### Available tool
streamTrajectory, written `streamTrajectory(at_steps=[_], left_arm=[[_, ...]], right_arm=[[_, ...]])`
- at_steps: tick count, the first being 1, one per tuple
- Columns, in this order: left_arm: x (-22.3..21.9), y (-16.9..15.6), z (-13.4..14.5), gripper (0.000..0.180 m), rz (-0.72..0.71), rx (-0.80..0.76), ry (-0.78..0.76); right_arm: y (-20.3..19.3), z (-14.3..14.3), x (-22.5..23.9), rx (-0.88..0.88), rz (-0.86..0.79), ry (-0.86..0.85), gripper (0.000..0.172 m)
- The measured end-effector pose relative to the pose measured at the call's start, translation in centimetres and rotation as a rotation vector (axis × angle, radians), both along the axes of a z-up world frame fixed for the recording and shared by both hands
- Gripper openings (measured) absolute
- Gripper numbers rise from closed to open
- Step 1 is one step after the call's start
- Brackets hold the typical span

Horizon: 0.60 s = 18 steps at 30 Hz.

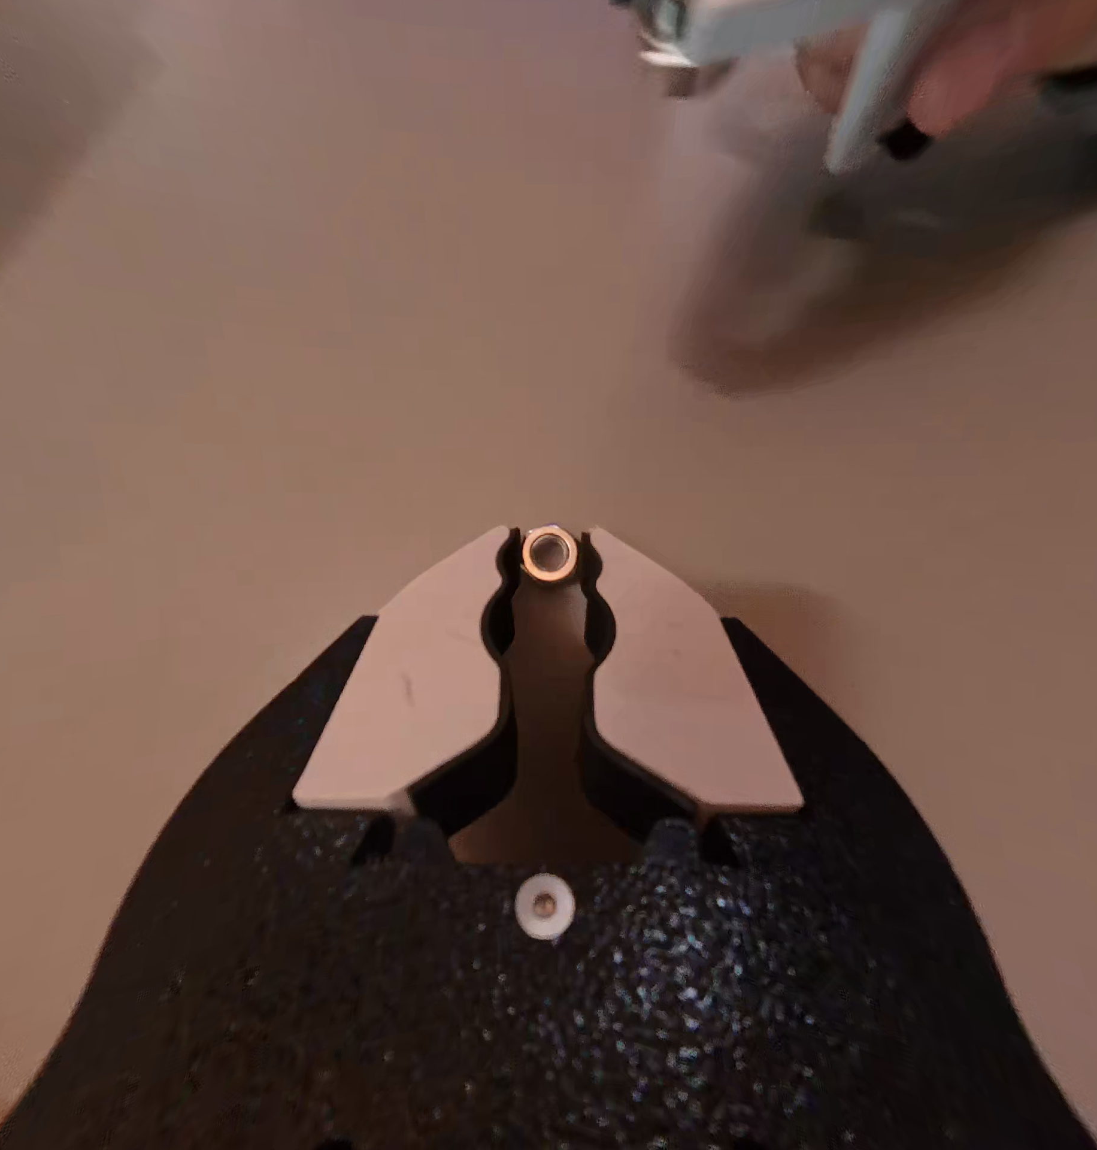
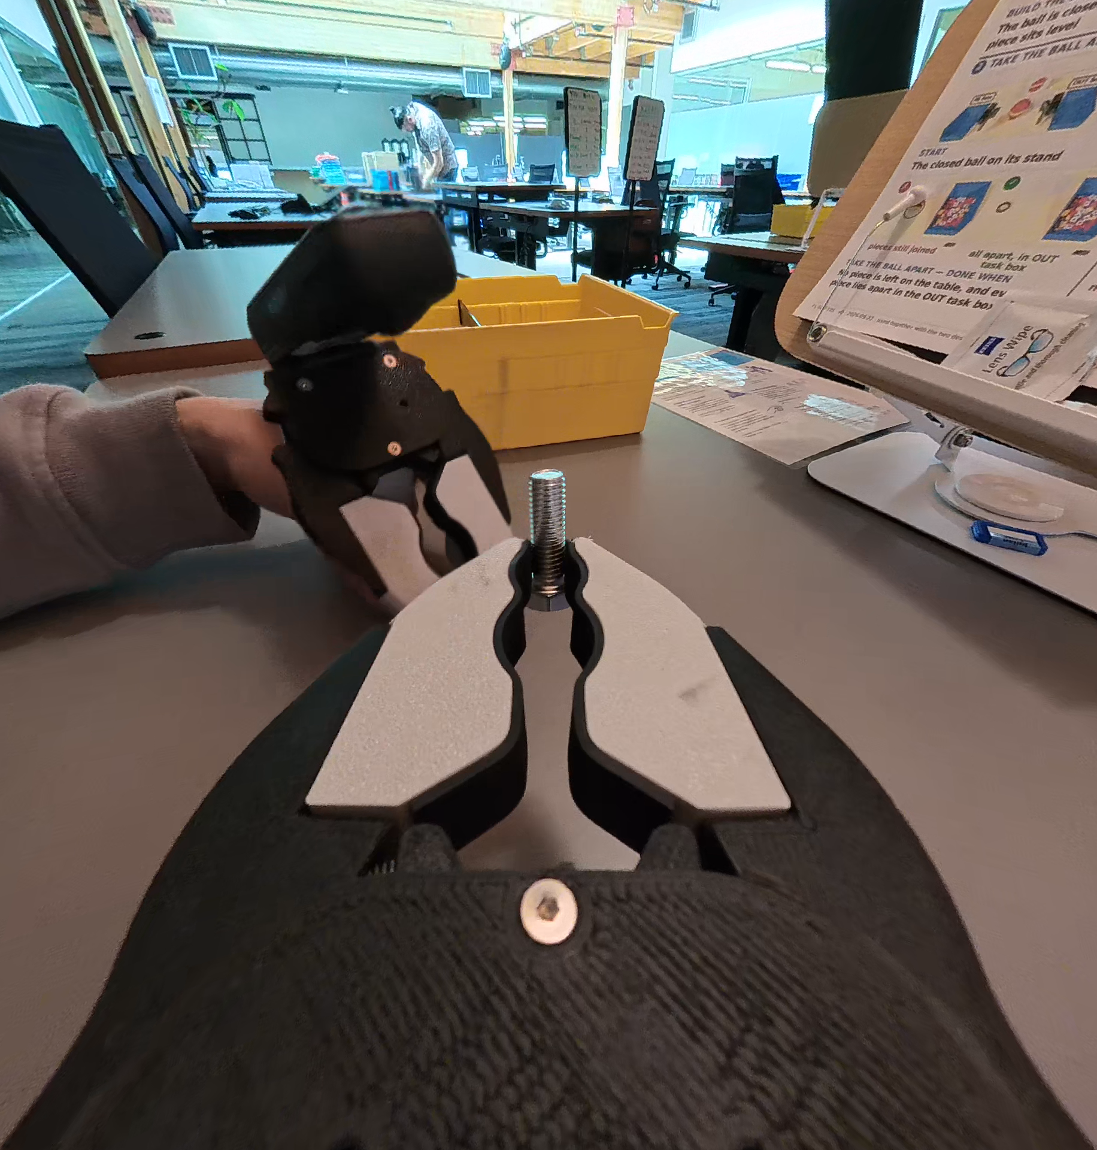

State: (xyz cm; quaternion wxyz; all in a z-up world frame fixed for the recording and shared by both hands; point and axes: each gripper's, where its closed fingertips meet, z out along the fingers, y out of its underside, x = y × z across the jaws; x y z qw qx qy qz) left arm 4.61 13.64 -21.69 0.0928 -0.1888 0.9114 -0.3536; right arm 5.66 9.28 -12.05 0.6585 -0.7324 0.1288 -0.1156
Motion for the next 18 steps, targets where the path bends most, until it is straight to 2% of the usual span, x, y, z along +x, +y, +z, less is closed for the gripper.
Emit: streamTrajectory(at_steps=[6,8,13,18], left_arm=[[-0.5,-0.8,-0.2,0.018,-0.027,-0.042,0.013],[-0.6,-0.5,-0.2,0.025,-0.025,-0.035,0.008],[-0.3,-0.3,-0.2,0.017,0.005,-0.052,0.026],[0.3,-0.1,-0.1,0.017,0.027,-0.047,-0.009]], right_arm=[[0.0,-0.2,0.1,-0.008,-0.001,0.002,0.009],[0.0,-0.3,0.1,-0.007,0.0,0.005,0.009],[0.1,-0.3,0.0,-0.009,0.006,0.006,0.009],[0.2,-0.3,-0.1,-0.011,0.009,0.004,0.009]])
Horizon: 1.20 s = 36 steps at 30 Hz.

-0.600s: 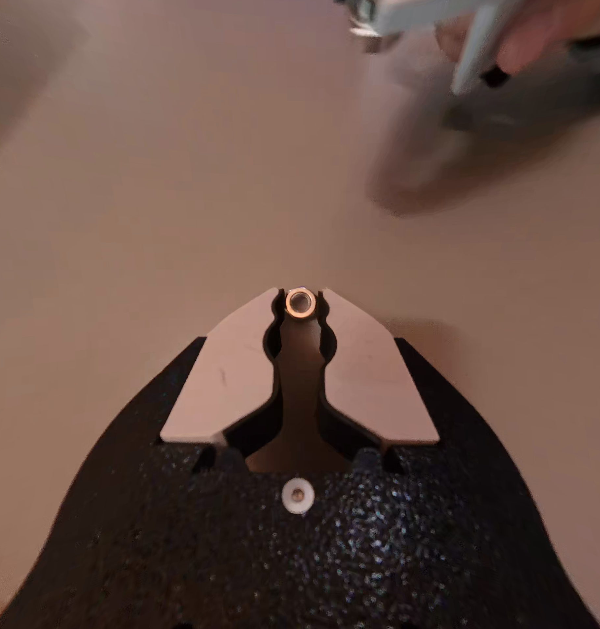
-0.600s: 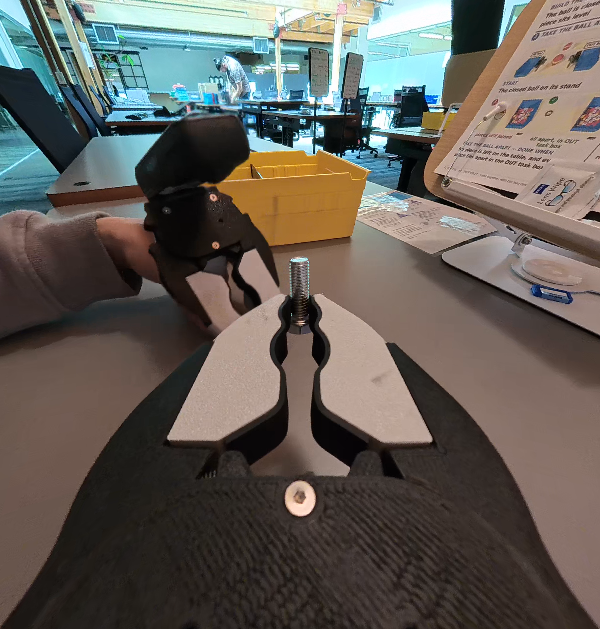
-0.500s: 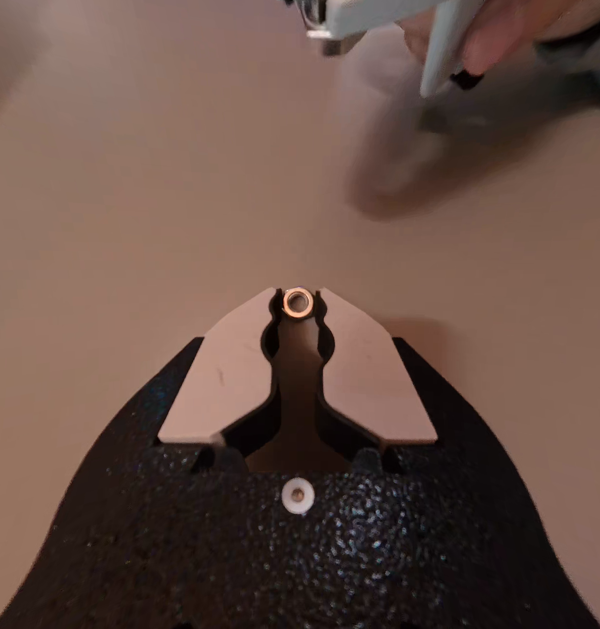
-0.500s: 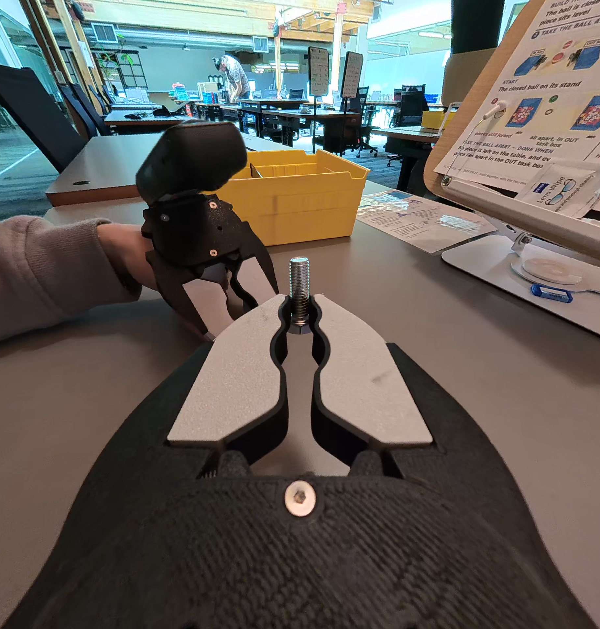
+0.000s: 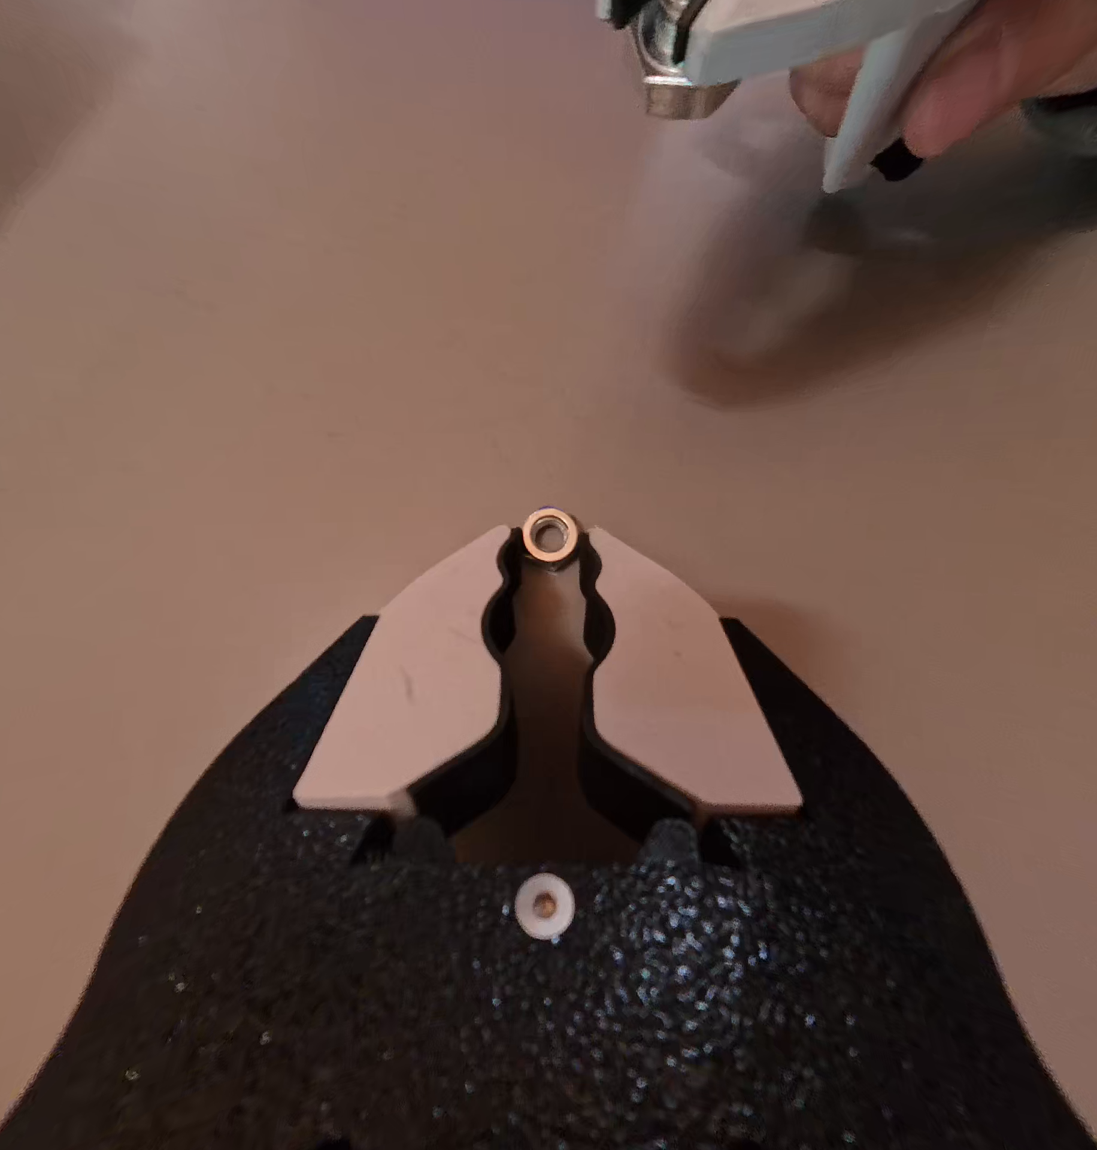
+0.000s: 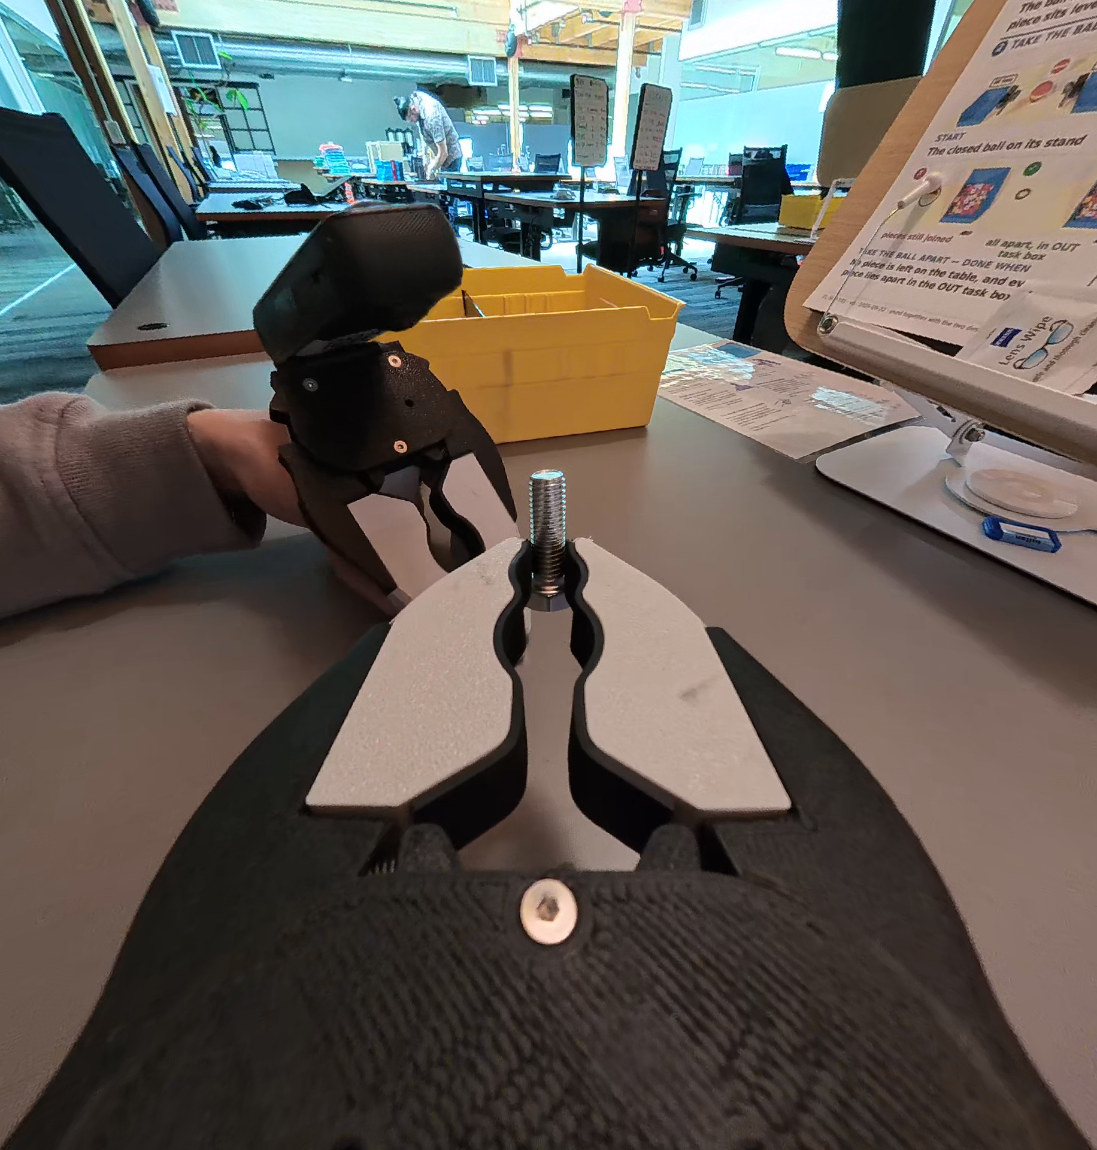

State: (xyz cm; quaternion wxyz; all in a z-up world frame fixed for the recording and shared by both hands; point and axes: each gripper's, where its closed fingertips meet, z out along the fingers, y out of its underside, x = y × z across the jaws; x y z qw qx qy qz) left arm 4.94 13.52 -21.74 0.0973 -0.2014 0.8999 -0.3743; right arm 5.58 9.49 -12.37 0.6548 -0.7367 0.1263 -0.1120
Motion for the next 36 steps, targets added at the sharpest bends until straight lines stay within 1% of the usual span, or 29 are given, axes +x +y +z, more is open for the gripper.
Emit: streamTrajectory(at_steps=[2,5,8,10,11,13,16,20,29,36], left_arm=[[0.3,-0.4,1.5,0.017,-0.004,-0.051,-0.045],[0.5,-1.5,6.5,0.017,-0.042,-0.15,-0.083],[1.3,-2.1,11.4,0.017,-0.041,-0.153,-0.098],[1.3,-3.0,13.6,0.017,-0.062,-0.149,-0.075],[1.3,-3.4,14.2,0.017,-0.078,-0.146,-0.065],[0.8,-4.4,14.6,0.017,-0.121,-0.134,-0.047],[0.4,-5.2,14.2,0.017,-0.167,-0.108,-0.04],[0.0,-5.3,14.6,0.017,-0.187,-0.109,-0.052],[0.0,-5.2,13.1,0.017,-0.199,-0.024,-0.047],[-0.1,-5.0,13.0,0.017,-0.21,-0.035,-0.043]], right_arm=[[-0.1,0.3,0.0,0.014,-0.003,-0.002,0.009],[-0.3,1.1,0.0,0.077,0.003,0.009,0.009],[-0.4,2.1,-0.1,0.152,0.007,0.012,0.009],[-0.5,2.3,-0.1,0.167,-0.002,-0.004,0.009],[-0.5,2.4,-0.1,0.17,-0.006,-0.014,0.009],[-0.4,2.5,-0.1,0.181,-0.012,-0.025,0.009],[-0.4,2.5,-0.1,0.187,-0.017,-0.034,0.009],[-0.3,2.4,-0.1,0.172,-0.021,-0.039,0.009],[0.1,1.7,-0.2,0.106,-0.027,-0.061,0.009],[0.3,1.5,-0.3,0.113,-0.012,-0.044,0.009]])
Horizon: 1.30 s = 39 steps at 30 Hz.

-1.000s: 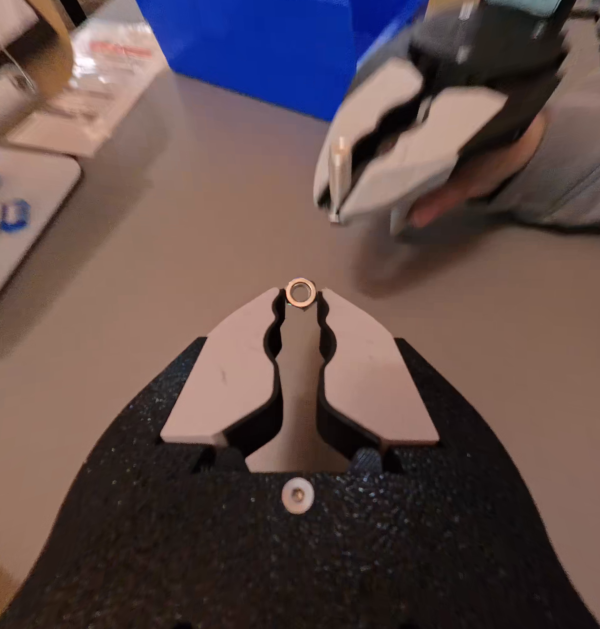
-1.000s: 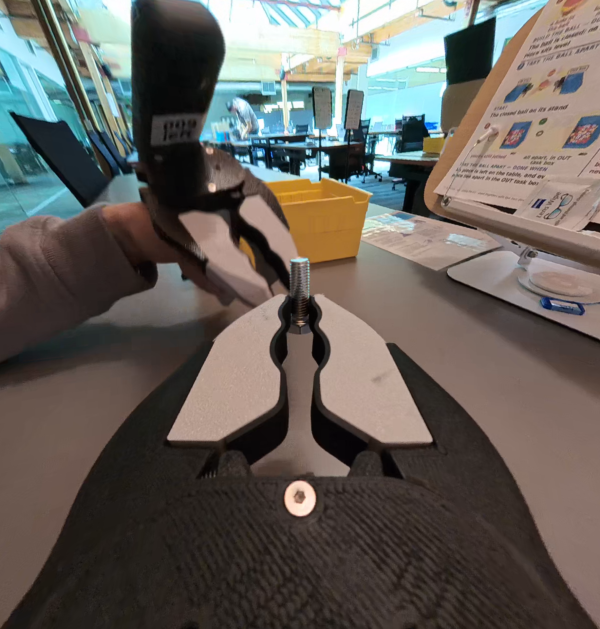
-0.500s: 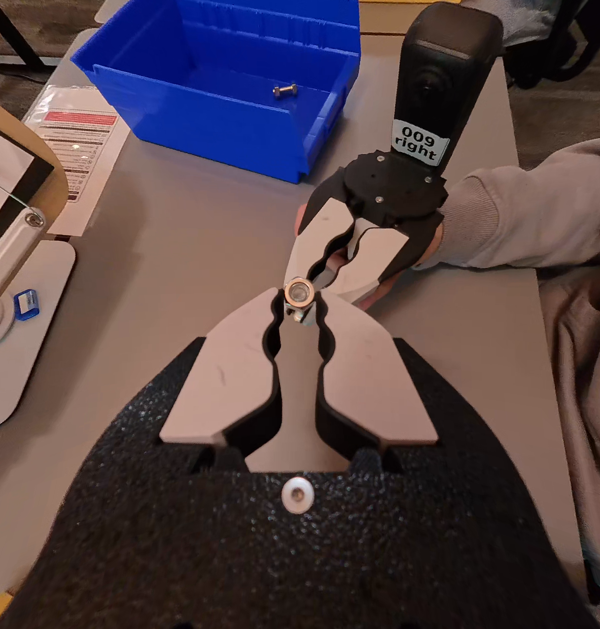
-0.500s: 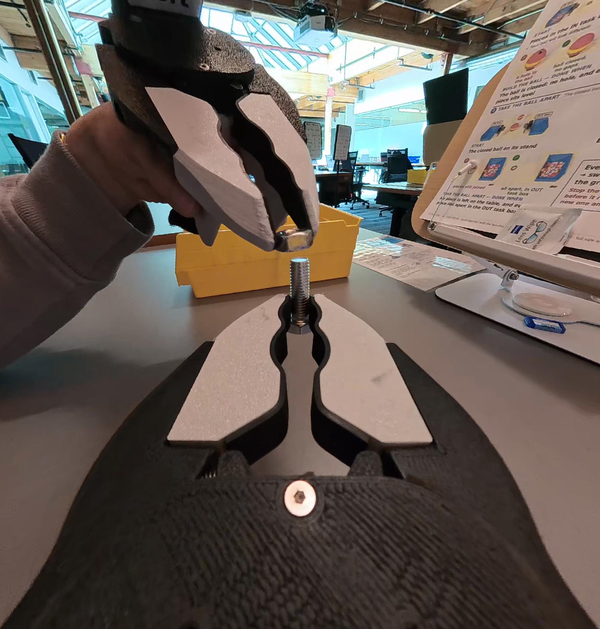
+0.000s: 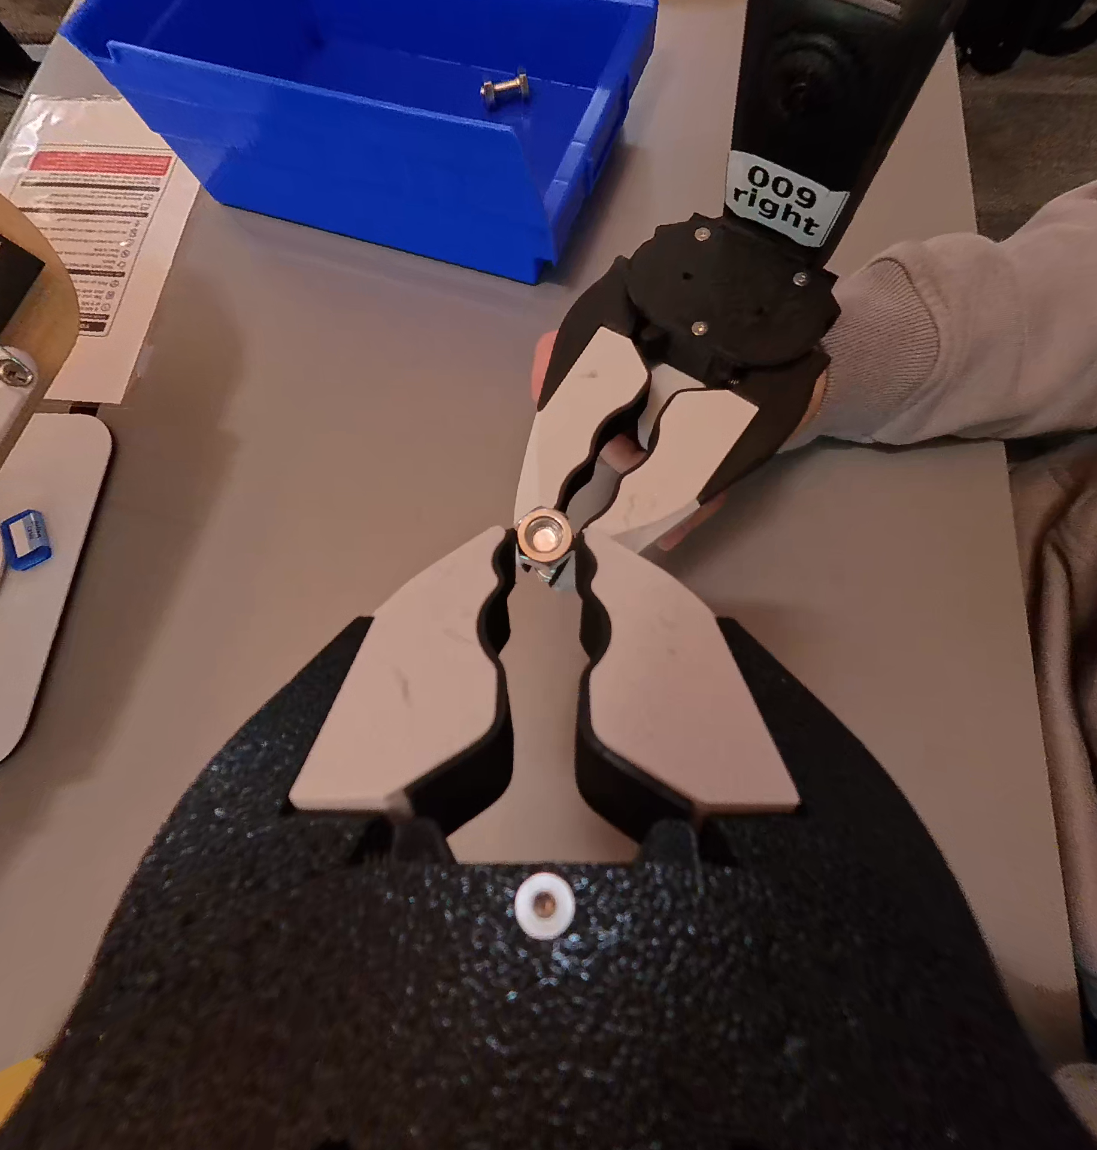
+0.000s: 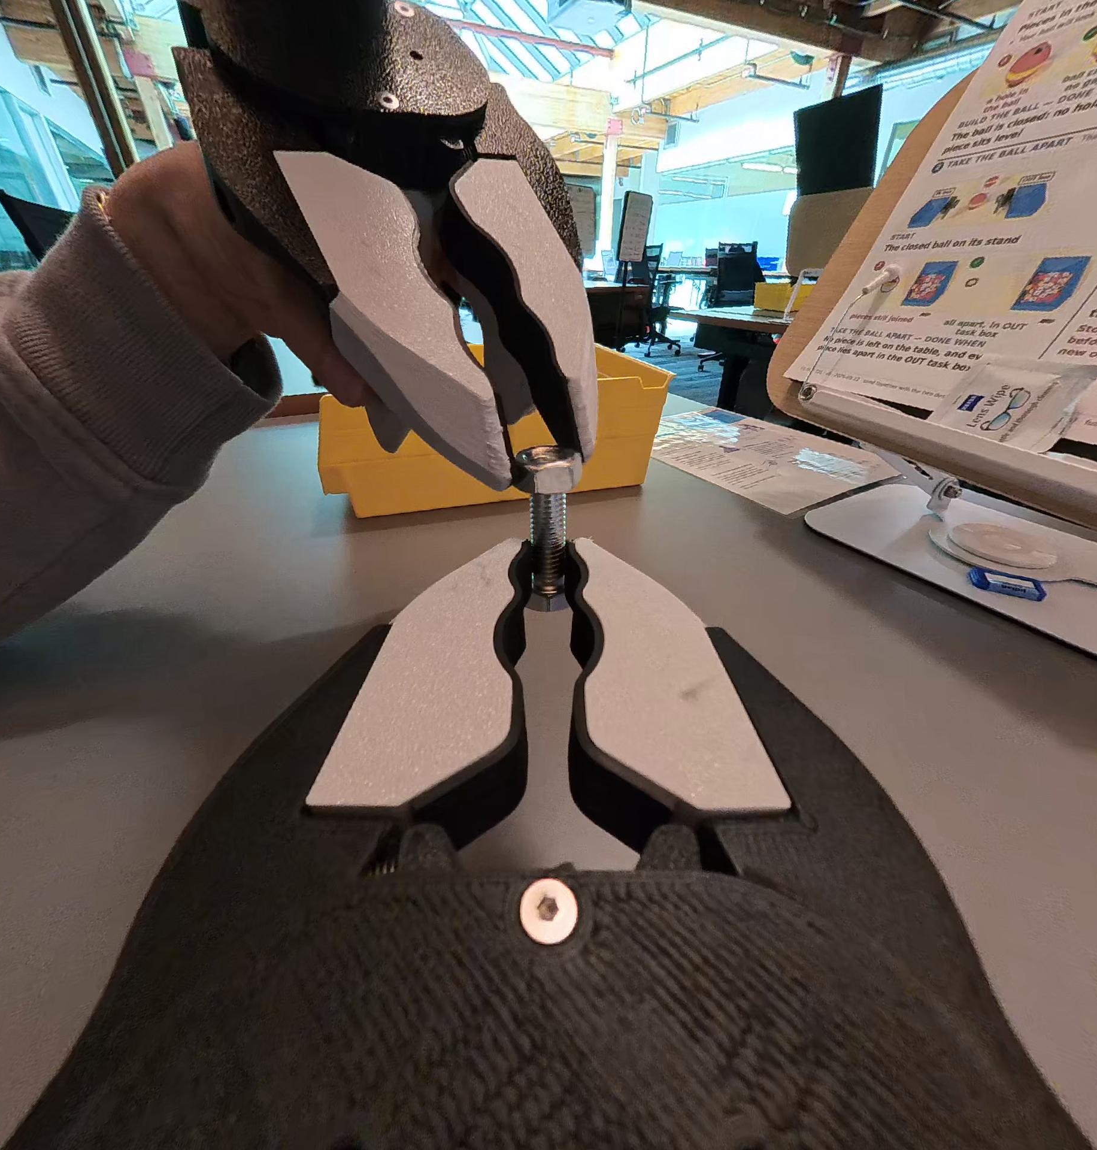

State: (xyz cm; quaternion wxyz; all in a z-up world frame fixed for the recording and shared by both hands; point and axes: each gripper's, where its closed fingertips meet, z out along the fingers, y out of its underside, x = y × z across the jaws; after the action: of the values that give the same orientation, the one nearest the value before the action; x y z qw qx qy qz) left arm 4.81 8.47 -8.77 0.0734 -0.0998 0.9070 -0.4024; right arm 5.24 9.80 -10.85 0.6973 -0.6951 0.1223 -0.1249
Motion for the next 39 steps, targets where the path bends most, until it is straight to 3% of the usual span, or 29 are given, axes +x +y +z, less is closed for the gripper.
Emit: streamTrajectory(at_steps=[10,18,31,34,39], left_arm=[[0.6,-0.1,1.7,0.036,0.031,-0.109,-0.046],[1.0,-0.9,1.7,0.04,0.023,-0.19,-0.009],[1.2,-1.1,1.3,0.035,0.025,-0.196,0.0],[0.3,-1.5,0.6,0.017,-0.023,-0.185,0.068],[0.5,-1.3,-0.2,0.017,-0.007,-0.143,0.091]], right_arm=[[-0.2,0.5,0.1,0.054,0.01,0.037,0.009],[-0.7,1.1,0.3,0.101,0.0,0.049,0.009],[-1.0,1.8,0.3,0.139,0.008,0.056,0.009],[-1.0,1.4,0.4,0.122,0.006,0.059,0.009],[-0.8,0.6,0.7,0.08,-0.007,0.06,0.009]])
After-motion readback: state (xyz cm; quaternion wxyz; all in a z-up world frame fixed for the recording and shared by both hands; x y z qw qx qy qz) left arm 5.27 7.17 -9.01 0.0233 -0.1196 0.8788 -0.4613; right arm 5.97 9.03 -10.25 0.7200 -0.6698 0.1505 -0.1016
